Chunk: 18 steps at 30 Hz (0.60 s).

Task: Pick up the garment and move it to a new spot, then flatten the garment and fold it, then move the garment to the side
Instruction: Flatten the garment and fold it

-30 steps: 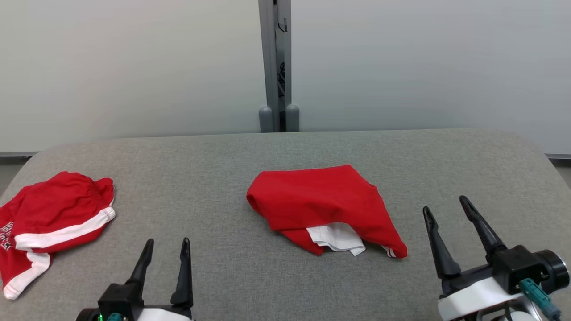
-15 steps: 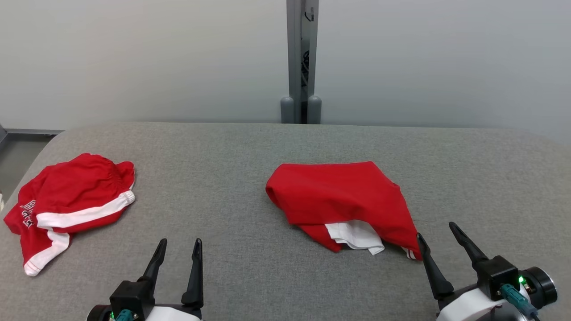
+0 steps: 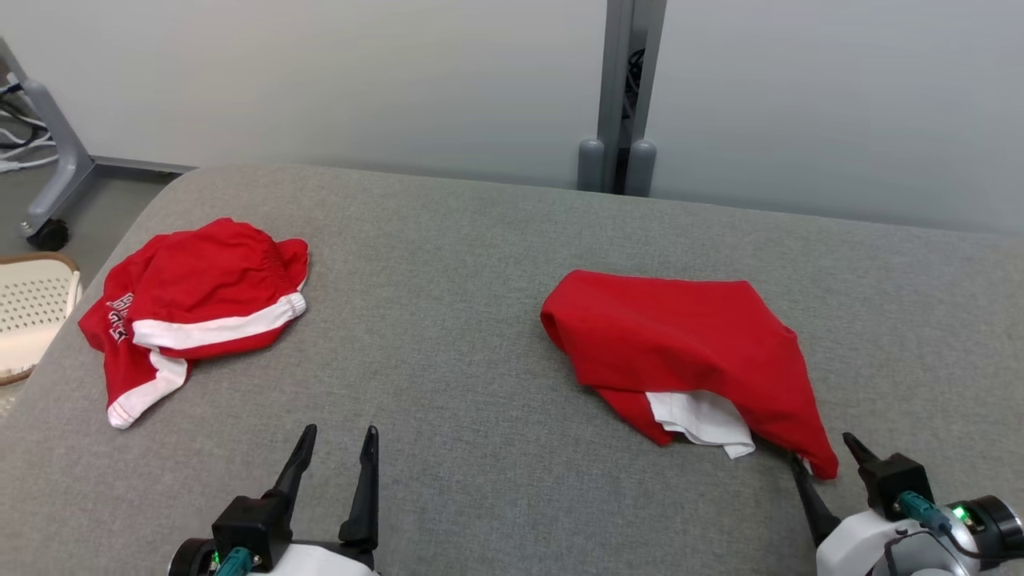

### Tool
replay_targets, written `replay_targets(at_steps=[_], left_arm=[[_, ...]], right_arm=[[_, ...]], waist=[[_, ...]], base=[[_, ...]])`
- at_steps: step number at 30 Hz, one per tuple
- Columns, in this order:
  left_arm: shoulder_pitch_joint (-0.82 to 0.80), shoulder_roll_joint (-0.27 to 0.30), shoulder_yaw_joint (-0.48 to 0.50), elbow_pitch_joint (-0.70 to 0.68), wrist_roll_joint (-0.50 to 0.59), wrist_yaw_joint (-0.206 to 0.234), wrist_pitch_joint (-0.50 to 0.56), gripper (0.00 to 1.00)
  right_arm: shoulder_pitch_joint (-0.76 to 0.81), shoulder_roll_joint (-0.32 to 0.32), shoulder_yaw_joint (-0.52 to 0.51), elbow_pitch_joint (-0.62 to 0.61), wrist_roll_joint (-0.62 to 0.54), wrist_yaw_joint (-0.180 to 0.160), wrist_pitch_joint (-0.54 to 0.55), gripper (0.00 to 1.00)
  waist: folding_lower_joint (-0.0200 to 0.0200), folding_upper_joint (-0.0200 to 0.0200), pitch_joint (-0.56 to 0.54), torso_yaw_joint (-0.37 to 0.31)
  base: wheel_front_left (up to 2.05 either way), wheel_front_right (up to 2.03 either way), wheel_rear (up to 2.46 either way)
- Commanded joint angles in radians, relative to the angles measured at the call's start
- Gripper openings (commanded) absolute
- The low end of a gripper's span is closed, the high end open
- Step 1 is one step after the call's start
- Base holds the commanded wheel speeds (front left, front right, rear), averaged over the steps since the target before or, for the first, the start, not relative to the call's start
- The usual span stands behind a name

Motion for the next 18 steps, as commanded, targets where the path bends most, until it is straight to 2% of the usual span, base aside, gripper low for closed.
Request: replay_targets(at_steps=[1, 4, 5, 6, 14, 18], left_arm=[[-0.017, 0.003, -0.001, 0.0, -0.005, -0.003, -0.001, 1.0], [-0.022, 0.003, -0.006, 0.003, -0.007, -0.002, -0.001, 1.0], [-0.022, 0.003, -0.007, 0.003, -0.007, -0.002, -0.001, 1.0], [-0.022, 0.003, -0.009, 0.003, -0.008, -0.001, -0.001, 1.0], [-0.022, 0.003, -0.013, 0.009, -0.014, 0.008, -0.001, 1.0], [-0.017, 0.003, -0.02, 0.012, -0.018, 0.01, -0.001, 1.0]], right_arm=[[-0.019, -0.004, -0.009, 0.021, -0.011, 0.0, -0.001, 1.0], [-0.041, 0.009, -0.032, 0.089, 0.002, 0.0, -0.001, 1.0], [-0.051, 0.014, -0.036, 0.116, 0.014, 0.0, -0.001, 0.16], [-0.064, 0.016, -0.034, 0.141, 0.027, 0.0, -0.001, 0.0], [-0.104, 0.006, -0.161, 0.088, 0.053, 0.0, -0.001, 0.0], [-0.133, -0.005, -0.267, 0.039, 0.037, 0.0, -0.001, 0.0]], waist=[[0.0, -0.0001, 0.012, 0.015], [0.0, -0.0001, 0.017, 0.026], [0.0, -0.0001, 0.017, 0.028], [0.0, -0.0001, 0.016, 0.03], [0.0, -0.0001, -0.001, 0.025], [0.0, -0.0001, -0.016, 0.019]], base=[[0.0, 0.0, 0.0], [0.0, 0.0, 0.0], [0.0, 0.0, 0.0], [0.0, 0.0, 0.0], [0.0, 0.0, 0.0], [0.0, 0.0, 0.0]])
